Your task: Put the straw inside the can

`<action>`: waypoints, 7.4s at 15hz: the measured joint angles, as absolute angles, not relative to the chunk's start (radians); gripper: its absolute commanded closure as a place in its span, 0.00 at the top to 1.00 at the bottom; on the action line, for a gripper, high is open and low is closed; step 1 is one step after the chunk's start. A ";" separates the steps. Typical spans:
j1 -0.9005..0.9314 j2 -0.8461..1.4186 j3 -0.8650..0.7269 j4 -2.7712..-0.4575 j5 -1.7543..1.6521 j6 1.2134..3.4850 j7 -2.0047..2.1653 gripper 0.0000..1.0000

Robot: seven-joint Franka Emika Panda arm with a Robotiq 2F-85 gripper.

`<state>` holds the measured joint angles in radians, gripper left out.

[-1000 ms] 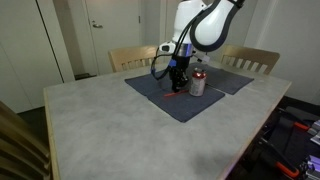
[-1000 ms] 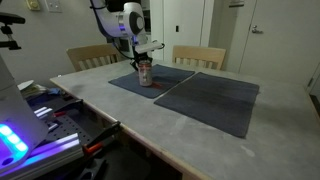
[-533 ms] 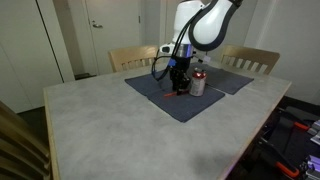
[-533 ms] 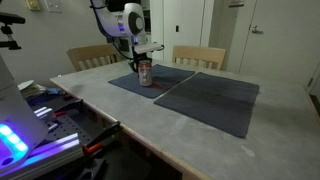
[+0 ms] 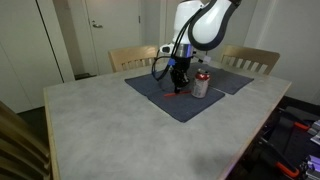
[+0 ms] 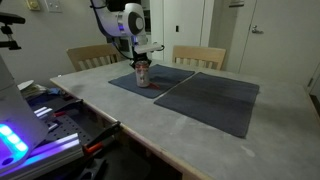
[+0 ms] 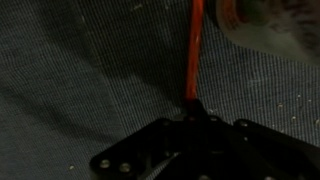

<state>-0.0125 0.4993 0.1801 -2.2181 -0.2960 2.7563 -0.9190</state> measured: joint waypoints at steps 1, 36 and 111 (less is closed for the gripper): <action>-0.012 0.499 0.180 -2.218 -0.296 2.756 -0.919 0.26; -0.013 0.474 0.182 -2.229 -0.294 2.747 -0.929 0.02; 1.328 -0.887 -1.246 -2.776 0.847 3.456 -1.817 0.02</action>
